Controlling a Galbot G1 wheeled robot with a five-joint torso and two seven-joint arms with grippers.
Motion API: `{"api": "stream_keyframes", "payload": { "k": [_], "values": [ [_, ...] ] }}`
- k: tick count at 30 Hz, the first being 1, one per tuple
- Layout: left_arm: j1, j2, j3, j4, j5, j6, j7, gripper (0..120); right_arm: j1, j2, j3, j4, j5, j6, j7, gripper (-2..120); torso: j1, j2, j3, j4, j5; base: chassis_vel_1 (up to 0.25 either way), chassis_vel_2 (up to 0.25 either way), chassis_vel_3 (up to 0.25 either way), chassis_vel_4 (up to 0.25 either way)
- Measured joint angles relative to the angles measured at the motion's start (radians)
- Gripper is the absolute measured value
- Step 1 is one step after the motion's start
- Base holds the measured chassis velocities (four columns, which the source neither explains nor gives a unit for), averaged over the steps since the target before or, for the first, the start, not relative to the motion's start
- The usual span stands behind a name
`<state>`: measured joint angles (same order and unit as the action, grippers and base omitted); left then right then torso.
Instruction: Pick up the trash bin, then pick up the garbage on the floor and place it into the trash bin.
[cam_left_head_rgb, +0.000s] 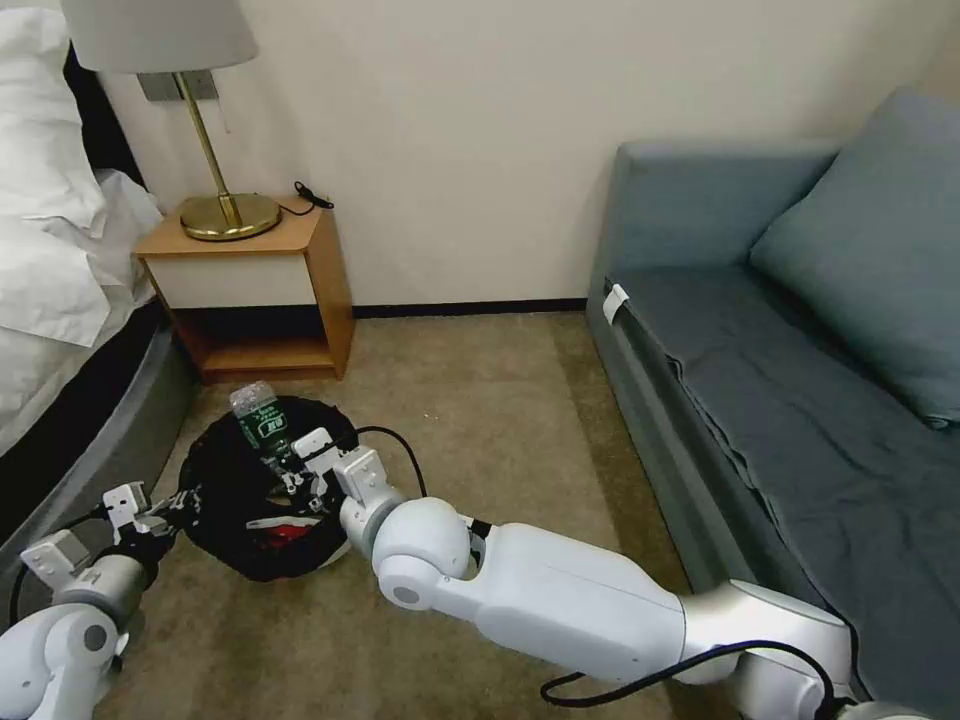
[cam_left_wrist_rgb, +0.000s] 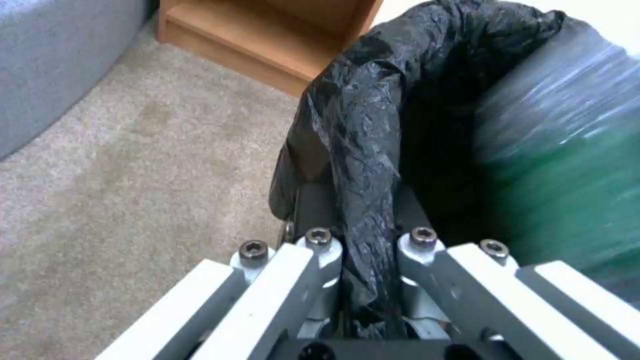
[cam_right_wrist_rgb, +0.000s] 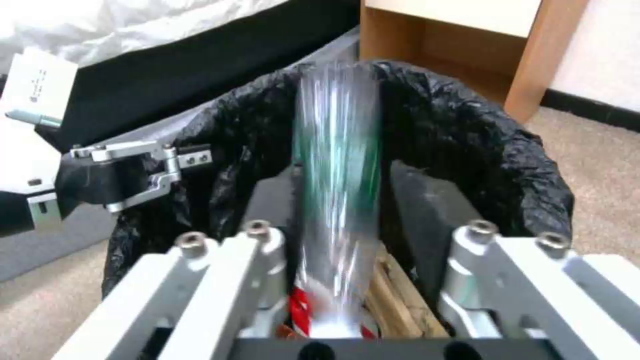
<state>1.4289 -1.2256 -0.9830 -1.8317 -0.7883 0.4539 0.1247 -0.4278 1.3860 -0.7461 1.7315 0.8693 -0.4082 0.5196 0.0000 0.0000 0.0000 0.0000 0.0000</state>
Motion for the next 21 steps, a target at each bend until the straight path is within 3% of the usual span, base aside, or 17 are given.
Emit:
{"api": "stream_keyframes", "payload": {
  "k": [11, 17, 21],
  "values": [
    [0.003, -0.007, -0.004, -0.004, 0.001, 0.0, 0.0, 4, -0.024, -0.018, 0.036, 0.024, -0.052, -0.005, 0.013, 72, 0.0, 0.0, 0.0, 0.0001, 0.0, 0.0, 0.0, 0.0, 0.0],
    [0.005, -0.006, -0.007, -0.008, -0.001, 0.001, -0.002, 4, -0.045, -0.066, 0.104, 0.058, -0.309, 0.009, 0.036, 95, 0.0, 0.0, 0.0, 0.0, 0.0001, 0.0, 0.0, 0.0, 0.0],
    [0.003, -0.009, -0.006, -0.009, -0.009, 0.009, -0.006, 4, -0.092, -0.098, 0.179, 0.082, -0.443, 0.019, 0.043, 99, 0.0, 0.0, 0.0, 0.0001, 0.0001, 0.0, 0.0, 0.0, 0.0]
  ]
}}
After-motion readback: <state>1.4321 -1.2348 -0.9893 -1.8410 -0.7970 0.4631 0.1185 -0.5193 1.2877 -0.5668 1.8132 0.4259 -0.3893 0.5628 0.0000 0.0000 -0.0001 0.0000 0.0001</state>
